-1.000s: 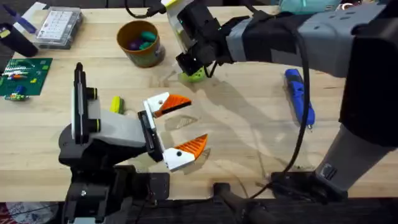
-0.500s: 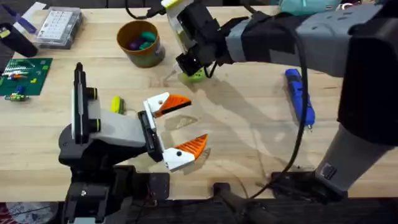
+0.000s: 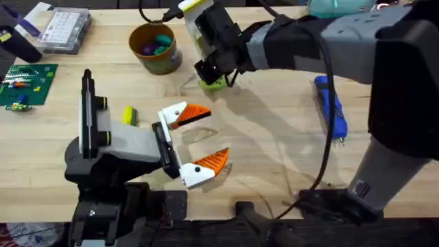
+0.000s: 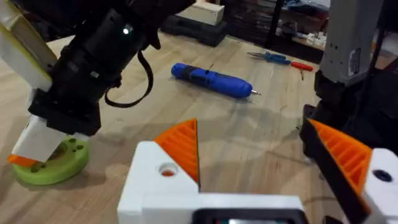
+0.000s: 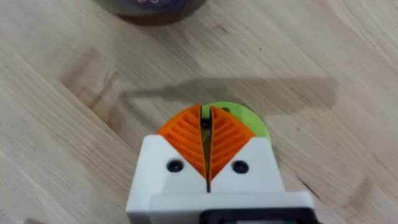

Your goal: Pick up the gripper from the table and insert it into the empty holder that is missing its gripper. Then pick up a screw, insert it into the mounting hole, and use the screwdriver to tighten it. Finally, clean up the table by picking up the vegetable and placing it into the bucket.

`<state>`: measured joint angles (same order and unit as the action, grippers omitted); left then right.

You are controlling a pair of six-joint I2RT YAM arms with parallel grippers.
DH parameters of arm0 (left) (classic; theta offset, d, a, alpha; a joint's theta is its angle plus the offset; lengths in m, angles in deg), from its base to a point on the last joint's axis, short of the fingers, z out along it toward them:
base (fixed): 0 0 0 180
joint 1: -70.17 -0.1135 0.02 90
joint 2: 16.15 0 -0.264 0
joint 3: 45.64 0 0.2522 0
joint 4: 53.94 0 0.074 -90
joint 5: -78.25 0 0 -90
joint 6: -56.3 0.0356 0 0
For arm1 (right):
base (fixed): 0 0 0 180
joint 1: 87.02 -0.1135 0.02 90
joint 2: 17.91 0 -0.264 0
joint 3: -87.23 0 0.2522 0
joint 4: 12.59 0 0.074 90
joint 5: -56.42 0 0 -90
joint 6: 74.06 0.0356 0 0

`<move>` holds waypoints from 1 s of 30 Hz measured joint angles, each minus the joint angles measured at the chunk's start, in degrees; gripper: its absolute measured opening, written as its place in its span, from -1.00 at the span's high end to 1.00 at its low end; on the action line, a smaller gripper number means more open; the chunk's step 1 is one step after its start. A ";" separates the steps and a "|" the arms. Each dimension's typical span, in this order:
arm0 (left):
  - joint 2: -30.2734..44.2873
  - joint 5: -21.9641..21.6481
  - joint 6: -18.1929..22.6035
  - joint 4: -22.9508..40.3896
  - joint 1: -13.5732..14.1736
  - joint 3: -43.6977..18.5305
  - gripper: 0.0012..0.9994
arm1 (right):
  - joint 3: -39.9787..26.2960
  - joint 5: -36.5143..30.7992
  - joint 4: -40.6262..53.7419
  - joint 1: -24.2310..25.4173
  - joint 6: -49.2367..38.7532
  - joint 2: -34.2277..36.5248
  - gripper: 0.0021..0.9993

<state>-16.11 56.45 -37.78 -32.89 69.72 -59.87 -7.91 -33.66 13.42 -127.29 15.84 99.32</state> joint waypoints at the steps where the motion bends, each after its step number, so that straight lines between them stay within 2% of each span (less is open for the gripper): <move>1: 0.00 0.00 0.00 0.00 0.00 0.00 -0.97 | 0.00 -0.02 0.00 0.00 0.00 0.00 1.00; 17: 0.00 0.00 0.00 0.00 0.00 0.00 -0.97 | 0.00 0.00 3.49 0.00 0.02 -1.54 1.00; 30: 0.00 -0.01 0.00 0.00 0.00 0.00 -0.97 | 0.00 0.10 12.96 -0.02 0.00 -16.90 1.00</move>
<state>-16.11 56.44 -37.78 -32.89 69.72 -59.87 -7.91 -33.56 26.38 -127.31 15.84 82.42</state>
